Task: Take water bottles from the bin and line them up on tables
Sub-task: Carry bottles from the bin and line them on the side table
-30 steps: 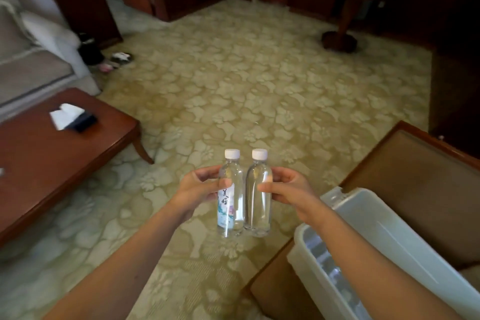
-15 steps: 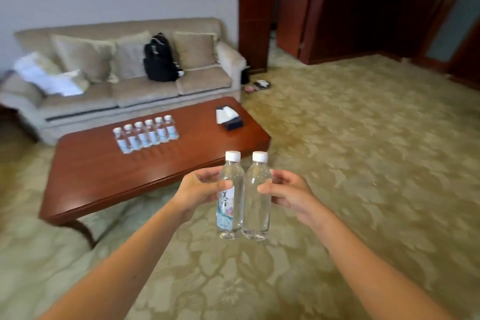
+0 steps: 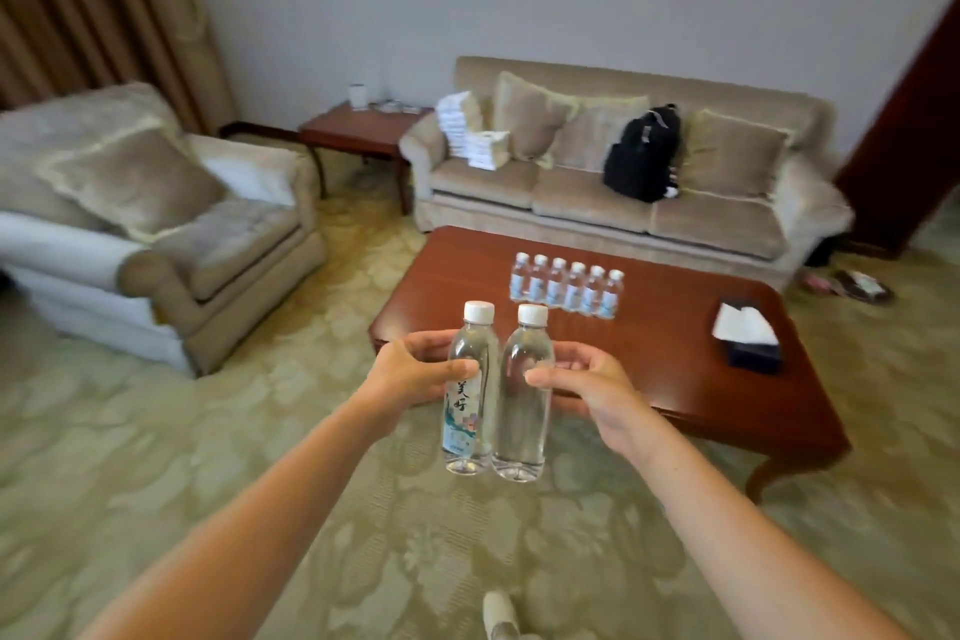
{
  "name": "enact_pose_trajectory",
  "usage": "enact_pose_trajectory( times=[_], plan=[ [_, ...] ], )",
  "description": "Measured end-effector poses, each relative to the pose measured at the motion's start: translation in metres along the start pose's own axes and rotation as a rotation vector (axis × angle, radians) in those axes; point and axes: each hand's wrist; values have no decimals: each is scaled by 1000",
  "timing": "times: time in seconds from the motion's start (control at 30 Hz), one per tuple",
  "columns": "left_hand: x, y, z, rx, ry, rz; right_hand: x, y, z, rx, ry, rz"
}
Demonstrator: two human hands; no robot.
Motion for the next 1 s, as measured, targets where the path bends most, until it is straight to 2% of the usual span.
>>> enact_pose_trajectory(
  times=[0.23, 0.4, 0.57, 0.83, 1.0],
  plan=[
    [69, 43, 54, -16, 264, -112, -64, -15, 133, -6, -232, 28],
    [112, 67, 87, -39, 392, -175, -111, -22, 217, 10, -416, 13],
    [161, 78, 113, -30, 516, -243, -171, -16, 281, -18, -530, 4],
    [282, 98, 177, -15, 580, -285, -294, -1, 382, -61, -626, -11],
    [395, 132, 237, -3, 550, -231, -391, 3, 452, -55, -579, 17]
  ],
)
Point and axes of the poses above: each hand's wrist, its own z-axis towards the middle knuckle, its own x-axis out of the back of the hand, y = z × x, and after that the axes turned 14 degrees about x, right-handed
